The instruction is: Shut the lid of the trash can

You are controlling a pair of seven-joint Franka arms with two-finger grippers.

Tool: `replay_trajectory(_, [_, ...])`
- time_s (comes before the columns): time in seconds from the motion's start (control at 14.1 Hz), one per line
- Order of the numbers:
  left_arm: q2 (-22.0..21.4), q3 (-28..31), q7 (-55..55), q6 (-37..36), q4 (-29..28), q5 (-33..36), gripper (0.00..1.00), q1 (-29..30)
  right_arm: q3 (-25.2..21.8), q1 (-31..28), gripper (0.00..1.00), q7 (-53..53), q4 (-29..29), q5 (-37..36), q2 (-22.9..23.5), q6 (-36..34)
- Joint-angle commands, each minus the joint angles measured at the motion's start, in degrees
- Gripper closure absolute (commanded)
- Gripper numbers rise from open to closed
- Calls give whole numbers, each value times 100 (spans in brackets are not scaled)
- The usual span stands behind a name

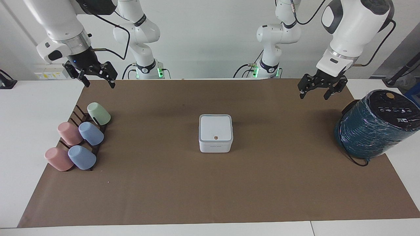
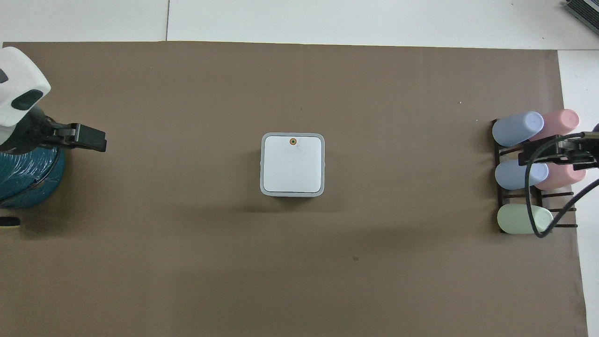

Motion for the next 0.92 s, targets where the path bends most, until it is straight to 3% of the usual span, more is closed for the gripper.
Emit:
replay_trajectory(0.0, [-34,-17,94,-523,231,62,0,111,9,-26,0,-99,-111,12,-129,-66])
replay_trajectory(0.28, [-289,-61,85,-657,83,62,0,199,9,-26,0,-99,-111,12,-129,-66])
replay_trajectory(0.85, [-386,-70,111,-350,-172,62,0,199,9,-26,0,-99,-111,12,-129,-66])
